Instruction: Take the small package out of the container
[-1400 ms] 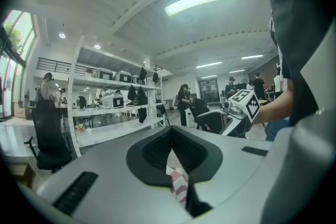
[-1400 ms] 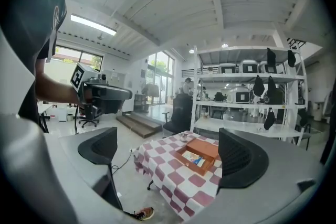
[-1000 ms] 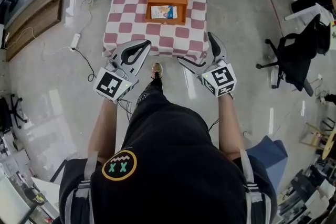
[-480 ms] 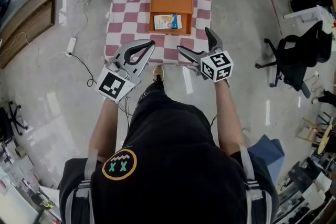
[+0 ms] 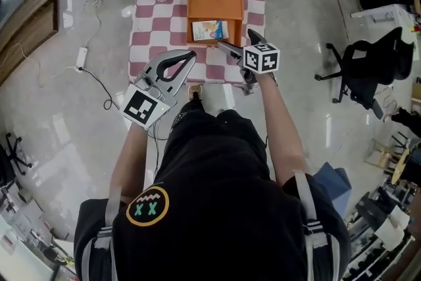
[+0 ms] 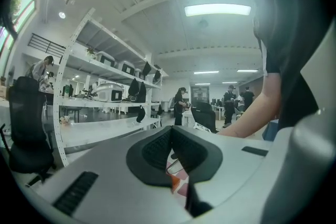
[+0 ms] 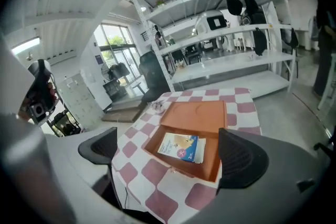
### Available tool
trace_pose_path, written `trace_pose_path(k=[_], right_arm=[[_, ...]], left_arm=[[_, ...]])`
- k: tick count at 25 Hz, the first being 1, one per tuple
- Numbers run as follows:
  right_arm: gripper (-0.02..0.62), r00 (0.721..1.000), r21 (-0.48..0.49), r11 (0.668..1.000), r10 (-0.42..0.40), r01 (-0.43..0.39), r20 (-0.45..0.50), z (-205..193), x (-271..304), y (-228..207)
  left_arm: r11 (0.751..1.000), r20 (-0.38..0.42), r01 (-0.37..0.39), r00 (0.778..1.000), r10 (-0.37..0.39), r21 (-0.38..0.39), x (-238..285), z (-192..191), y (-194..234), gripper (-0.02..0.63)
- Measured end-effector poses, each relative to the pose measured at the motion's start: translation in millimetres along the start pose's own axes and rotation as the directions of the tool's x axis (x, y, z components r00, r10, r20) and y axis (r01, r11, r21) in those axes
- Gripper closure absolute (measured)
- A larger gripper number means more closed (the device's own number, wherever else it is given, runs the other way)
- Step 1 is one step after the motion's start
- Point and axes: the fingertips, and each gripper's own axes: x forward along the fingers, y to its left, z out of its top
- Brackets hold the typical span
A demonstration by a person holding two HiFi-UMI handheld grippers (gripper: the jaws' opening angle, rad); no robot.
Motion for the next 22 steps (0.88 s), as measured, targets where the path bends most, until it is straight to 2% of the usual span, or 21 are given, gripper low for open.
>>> trace_pose_path(k=[8, 13, 22], right_arm=[[0.002, 0.991, 0.153, 0.987, -0.038, 0.058, -0.128, -28.3, 48.3, -42.5], [0.002, 0.980, 0.194, 0.979, -0.022, 0.061, -0.197, -37.2, 77.2, -55.5], [0.005, 0.924, 0.236, 0.968, 0.013, 0.083, -0.381, -61.0, 112.5, -75.8]], left_arm=[[0.999, -0.025, -0.041, 0.999, 0.040, -0.014, 0.8, -8.9, 17.5, 0.589], [0.997, -0.046, -0.072, 0.996, 0.071, -0.015, 7.6, -11.1, 27.5, 0.589], [0.995, -0.065, -0.104, 0.993, 0.103, -0.006, 31.5, -1.9, 39.4, 0.589]])
